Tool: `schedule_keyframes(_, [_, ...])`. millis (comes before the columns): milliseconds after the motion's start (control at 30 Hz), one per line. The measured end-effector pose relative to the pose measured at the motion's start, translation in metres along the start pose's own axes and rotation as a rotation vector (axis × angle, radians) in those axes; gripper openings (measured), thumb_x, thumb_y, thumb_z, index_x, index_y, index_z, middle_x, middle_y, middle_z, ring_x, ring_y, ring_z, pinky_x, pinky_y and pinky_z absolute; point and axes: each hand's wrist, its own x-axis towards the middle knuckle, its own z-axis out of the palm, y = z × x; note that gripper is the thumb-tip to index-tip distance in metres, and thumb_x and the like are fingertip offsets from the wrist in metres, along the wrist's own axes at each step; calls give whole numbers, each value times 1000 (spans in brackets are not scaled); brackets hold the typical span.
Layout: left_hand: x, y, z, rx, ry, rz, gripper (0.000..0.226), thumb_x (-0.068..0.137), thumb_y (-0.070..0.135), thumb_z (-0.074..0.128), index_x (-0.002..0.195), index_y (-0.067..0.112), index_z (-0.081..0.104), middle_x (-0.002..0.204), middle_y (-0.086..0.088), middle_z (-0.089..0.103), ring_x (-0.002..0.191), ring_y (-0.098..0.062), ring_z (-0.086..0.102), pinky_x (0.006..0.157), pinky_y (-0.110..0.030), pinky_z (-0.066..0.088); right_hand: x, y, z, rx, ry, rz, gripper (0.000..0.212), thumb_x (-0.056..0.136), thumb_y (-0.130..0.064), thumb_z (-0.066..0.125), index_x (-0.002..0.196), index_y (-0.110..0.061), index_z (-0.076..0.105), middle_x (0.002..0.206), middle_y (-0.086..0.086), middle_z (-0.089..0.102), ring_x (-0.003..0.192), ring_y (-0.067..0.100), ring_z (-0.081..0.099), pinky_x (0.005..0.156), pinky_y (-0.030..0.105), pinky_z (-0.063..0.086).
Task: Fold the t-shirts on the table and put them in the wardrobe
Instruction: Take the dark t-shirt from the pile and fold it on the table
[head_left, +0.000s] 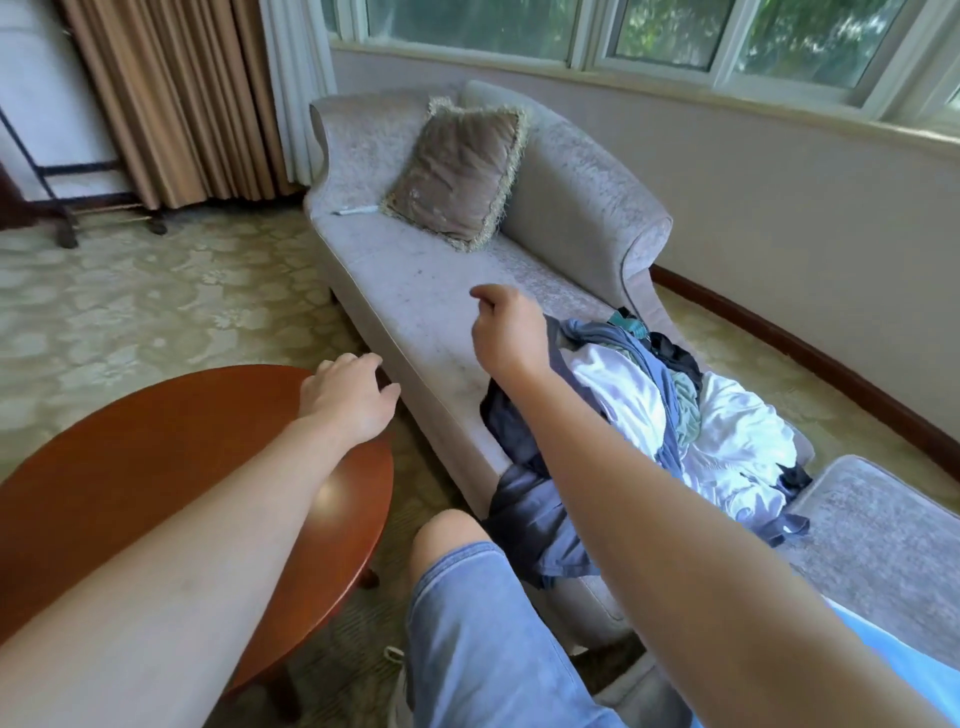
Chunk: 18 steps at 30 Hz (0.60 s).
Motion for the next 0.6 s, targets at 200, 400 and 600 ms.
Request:
schedule_keyframes(200, [-14,-49,-50,-177,162,-80,51,103,47,27,146,21,40,145,-3,49,131,-30,42,106,-44,37,37,-105,3,85,96,-228,42,88,3,42,121,-5,67,118,13,67,109,30,59,88,32,46])
schedule_keyframes(400, [-27,-99,-92,-166,262,-149,53,102,47,26,142,18,45,143,-8,51,128,-35,46,104,-44,39,68,-236,-21,214,195,-484,38,90,-2,43,117,-6,69,120,10,68,114,26,60,97,32,43])
schedule_keyframes(600, [-61,-162,-121,-154,346,-281,53,102,46,32,144,15,42,144,-9,49,130,-34,45,105,-43,38,71,-312,-5,415,50,-504,40,87,-3,42,113,-11,71,118,0,68,118,14,58,97,16,39])
